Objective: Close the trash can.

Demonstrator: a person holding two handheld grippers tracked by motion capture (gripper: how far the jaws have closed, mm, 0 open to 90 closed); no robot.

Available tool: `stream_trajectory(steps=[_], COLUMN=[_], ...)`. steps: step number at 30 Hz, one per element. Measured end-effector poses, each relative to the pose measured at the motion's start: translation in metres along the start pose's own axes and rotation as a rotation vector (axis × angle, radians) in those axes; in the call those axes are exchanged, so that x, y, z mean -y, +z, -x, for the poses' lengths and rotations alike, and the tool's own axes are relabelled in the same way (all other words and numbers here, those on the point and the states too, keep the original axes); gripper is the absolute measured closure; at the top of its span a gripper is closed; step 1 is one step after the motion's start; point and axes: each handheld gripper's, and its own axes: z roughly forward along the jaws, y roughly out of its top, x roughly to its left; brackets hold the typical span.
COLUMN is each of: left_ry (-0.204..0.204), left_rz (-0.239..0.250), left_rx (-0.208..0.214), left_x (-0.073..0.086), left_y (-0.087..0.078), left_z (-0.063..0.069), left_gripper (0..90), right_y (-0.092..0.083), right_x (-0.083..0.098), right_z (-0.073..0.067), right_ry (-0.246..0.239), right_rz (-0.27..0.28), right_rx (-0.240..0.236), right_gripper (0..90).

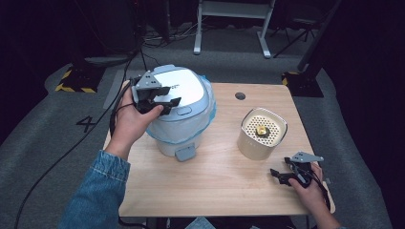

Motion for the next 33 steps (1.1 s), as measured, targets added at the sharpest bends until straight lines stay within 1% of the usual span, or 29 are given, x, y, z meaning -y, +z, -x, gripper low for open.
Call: stream_trajectory(steps=[2,4,5,6,7,8,9,11,12,13,15,16,17,22,26,33], left_ry=[0.006,0.009,-0.012,-0.010,-0.010,-0.022,-0.033,-0.051,-0.051,-0.039,-0.020,-0.020,0.000,0.026,0.022,0.006], left_rz=[-0.005,0.003,0.012,0.016,0.013,0.017,0.029,0.067,0.079,0.087,0.087,0.087,0.085,0.078,0.084,0.056], left_rx=[-0.002,0.000,-0.008,-0.018,-0.017,-0.004,0.018,0.057,0.068,0.074,0.083,0.083,0.097,0.109,0.114,0.119], left_x=[-0.002,-0.002,-0.001,-0.001,-0.001,0.000,0.000,0.000,0.000,-0.001,0.000,0.000,0.002,0.013,0.023,0.045], left_y=[0.001,0.003,0.003,0.003,0.003,0.003,0.001,-0.003,-0.006,-0.009,-0.014,-0.014,-0.019,-0.033,-0.042,-0.051], left_z=[0.002,0.003,0.003,0.003,0.002,0.003,0.004,0.008,0.011,0.014,0.023,0.023,0.032,0.052,0.061,0.073], left_gripper=[46.2,45.7,44.5,41.3,36.1,32.9,32.2,30.1,29.9,29.6,29.0,28.7,28.2,27.1,26.2,25.8], right_y=[0.000,0.000,0.000,0.000,0.000,0.000,0.000,0.000,0.000,0.000,0.000,0.000,0.000,0.000,0.000,0.000], right_x=[0.000,0.000,0.000,0.000,0.000,0.000,0.000,0.000,0.000,0.000,0.000,0.000,0.000,0.000,0.000,0.000], right_z=[0.000,0.000,0.000,0.000,0.000,0.000,0.000,0.000,0.000,0.001,0.001,0.001,0.001,0.001,0.001,0.001], right_ry=[0.001,0.001,0.001,0.000,0.001,0.001,0.001,0.000,-0.002,-0.003,-0.006,-0.007,-0.008,-0.008,-0.008,-0.008], right_rz=[0.000,0.000,0.000,0.000,0.000,0.000,0.000,-0.001,0.000,0.000,0.000,0.001,0.001,0.001,0.001,0.001], right_rx=[-0.001,-0.001,0.000,-0.001,-0.001,-0.001,-0.001,-0.003,-0.004,-0.005,-0.007,-0.009,-0.010,-0.010,-0.010,-0.010], right_gripper=[15.2,15.2,15.2,15.2,15.2,15.2,15.2,15.2,15.1,15.2,15.2,15.1,15.2,15.2,15.2,15.1])
